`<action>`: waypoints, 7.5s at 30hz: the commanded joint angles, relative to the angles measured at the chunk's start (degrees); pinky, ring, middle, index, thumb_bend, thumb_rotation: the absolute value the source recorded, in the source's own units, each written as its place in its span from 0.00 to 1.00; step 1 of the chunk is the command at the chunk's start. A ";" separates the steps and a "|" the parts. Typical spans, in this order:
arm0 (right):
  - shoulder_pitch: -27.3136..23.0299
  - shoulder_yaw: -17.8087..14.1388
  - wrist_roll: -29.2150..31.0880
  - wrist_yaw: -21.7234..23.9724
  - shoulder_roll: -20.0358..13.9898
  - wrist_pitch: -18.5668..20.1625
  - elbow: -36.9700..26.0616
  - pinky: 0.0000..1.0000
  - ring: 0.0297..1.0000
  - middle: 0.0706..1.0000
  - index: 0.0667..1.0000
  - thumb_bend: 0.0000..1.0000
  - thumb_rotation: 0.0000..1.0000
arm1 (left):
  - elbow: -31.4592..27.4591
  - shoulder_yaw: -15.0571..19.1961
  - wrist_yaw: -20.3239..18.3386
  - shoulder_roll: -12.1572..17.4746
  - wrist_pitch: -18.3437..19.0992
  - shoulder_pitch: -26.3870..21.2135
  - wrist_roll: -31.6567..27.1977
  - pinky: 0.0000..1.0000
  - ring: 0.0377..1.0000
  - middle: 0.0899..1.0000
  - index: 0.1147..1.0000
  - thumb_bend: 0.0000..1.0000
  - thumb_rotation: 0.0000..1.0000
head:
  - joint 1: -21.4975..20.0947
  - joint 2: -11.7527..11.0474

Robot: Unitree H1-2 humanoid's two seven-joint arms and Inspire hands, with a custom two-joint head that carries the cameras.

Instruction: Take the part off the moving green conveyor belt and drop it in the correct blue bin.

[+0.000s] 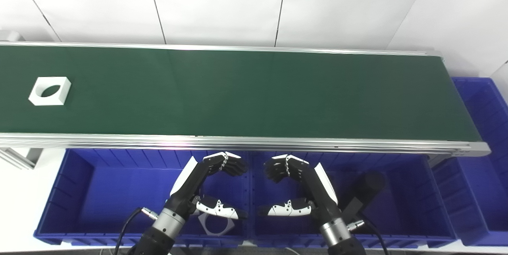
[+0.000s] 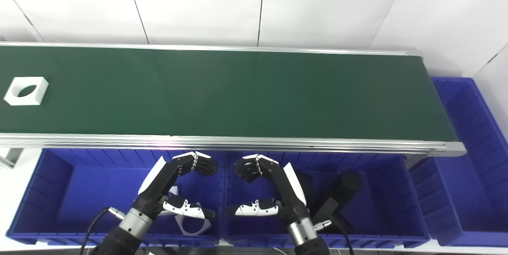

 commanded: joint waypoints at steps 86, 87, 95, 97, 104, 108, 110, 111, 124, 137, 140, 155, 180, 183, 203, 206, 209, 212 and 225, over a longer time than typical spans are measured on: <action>-3.70 2.86 3.14 -3.60 -3.42 -6.37 11.78 0.52 0.55 0.57 0.55 0.84 0.05 | 12.81 -9.03 12.59 0.77 -2.98 -4.66 3.46 0.59 0.61 0.58 0.57 0.96 0.10 | 12.88 -17.10; -4.11 3.11 3.42 -3.90 -3.64 -6.37 12.51 0.52 0.55 0.57 0.55 0.84 0.05 | 13.71 -9.81 13.61 0.92 -2.99 -5.22 3.53 0.59 0.61 0.58 0.57 0.96 0.10 | 13.56 -17.99; -5.63 4.32 4.96 -5.07 -4.66 -6.37 15.10 0.50 0.54 0.55 0.52 0.86 0.03 | 17.62 -13.75 17.98 1.64 -2.98 -7.80 1.86 0.58 0.59 0.57 0.55 1.00 0.12 | 16.11 -19.69; -5.77 4.41 5.05 -5.28 -4.77 -6.37 15.42 0.49 0.53 0.55 0.52 0.86 0.03 | 17.80 -14.22 18.19 1.82 -2.98 -7.95 1.49 0.58 0.59 0.57 0.56 1.00 0.12 | 16.50 -19.66; -5.77 5.04 4.97 -6.13 -5.17 -6.37 15.39 0.48 0.53 0.55 0.52 0.87 0.05 | 17.47 -15.66 19.45 2.46 -2.99 -8.24 0.94 0.58 0.58 0.57 0.56 1.00 0.11 | 16.95 -19.14; -5.96 5.33 5.06 -6.48 -5.28 -6.37 15.53 0.48 0.53 0.54 0.51 0.87 0.04 | 17.50 -16.00 19.65 2.59 -2.99 -8.45 0.52 0.58 0.58 0.57 0.56 1.00 0.10 | 17.33 -19.30; -6.18 5.52 5.03 -6.64 -5.38 -6.37 15.73 0.47 0.53 0.54 0.52 0.87 0.04 | 17.43 -16.17 19.89 2.59 -2.99 -8.61 0.36 0.57 0.58 0.56 0.56 1.00 0.10 | 17.52 -19.40; -6.31 5.59 5.04 -6.71 -5.42 -6.37 15.89 0.47 0.53 0.54 0.52 0.87 0.03 | 17.13 -16.37 20.15 2.63 -2.99 -8.65 0.30 0.57 0.58 0.56 0.56 1.00 0.10 | 17.66 -19.62; -8.19 6.79 5.08 -7.38 -4.93 -6.37 18.16 0.48 0.53 0.54 0.52 0.86 0.06 | -7.84 -14.04 18.53 7.44 -2.96 -8.49 2.92 0.52 0.56 0.57 0.57 1.00 0.10 | 19.02 -20.08; -8.48 7.28 5.05 -8.35 -4.29 -6.37 18.54 0.47 0.53 0.54 0.52 0.87 0.04 | -7.03 -2.68 13.72 10.27 -2.18 -21.24 12.65 0.50 0.56 0.59 0.57 1.00 0.01 | 18.15 -20.47; -8.39 7.46 5.07 -8.67 -4.26 -6.37 18.54 0.47 0.53 0.54 0.52 0.87 0.04 | -3.07 -1.34 13.15 11.74 -1.78 -25.35 18.06 0.48 0.55 0.59 0.58 1.00 0.00 | 17.92 -20.59; -8.07 8.80 4.18 -10.67 -4.51 -6.37 18.29 0.47 0.52 0.54 0.51 0.88 0.04 | 16.69 -4.01 16.16 15.78 2.71 -38.48 37.91 0.54 0.58 0.62 0.61 1.00 0.04 | 16.85 -20.44; -7.66 10.78 3.98 -13.45 -3.73 -6.37 17.96 0.47 0.52 0.54 0.51 0.89 0.01 | 29.92 -10.53 12.73 13.14 13.30 -45.47 38.48 0.88 0.91 0.94 0.85 1.00 0.16 | 14.25 -20.31; -7.67 11.00 3.83 -13.83 -3.66 -6.37 17.87 0.46 0.52 0.54 0.50 0.89 0.02 | 30.05 -11.44 12.42 13.16 13.82 -45.71 38.58 0.89 0.93 0.95 0.85 1.00 0.19 | 14.23 -20.22; -7.12 11.46 3.86 -14.28 -3.83 -6.37 17.04 0.46 0.52 0.54 0.51 0.89 0.02 | 24.09 -14.18 0.44 18.23 16.93 -45.39 38.02 0.85 0.87 0.85 0.77 1.00 0.18 | 13.76 -18.96; -7.12 11.44 4.00 -14.11 -3.84 -6.37 16.98 0.46 0.52 0.54 0.51 0.89 0.01 | 23.88 -13.98 -0.87 18.70 17.08 -45.56 37.39 0.84 0.85 0.83 0.75 1.00 0.16 | 13.83 -18.88; -7.12 11.46 3.89 -14.09 -3.88 -6.37 16.98 0.47 0.53 0.54 0.51 0.89 0.02 | 23.08 -13.69 -2.60 18.82 18.70 -45.60 37.12 0.81 0.82 0.81 0.74 1.00 0.16 | 13.83 -18.88; -7.09 11.44 4.02 -13.95 -3.84 -6.37 16.97 0.47 0.53 0.54 0.51 0.88 0.02 | 22.47 -13.33 -3.42 18.87 19.39 -45.52 36.79 0.75 0.79 0.80 0.72 1.00 0.15 | 13.76 -18.78; -6.91 11.64 3.76 -14.25 -3.61 -6.37 16.79 0.47 0.53 0.54 0.52 0.88 0.03 | 26.16 -14.84 3.65 18.45 20.73 -45.69 39.31 0.74 0.79 0.80 0.71 0.96 0.02 | 13.10 -18.85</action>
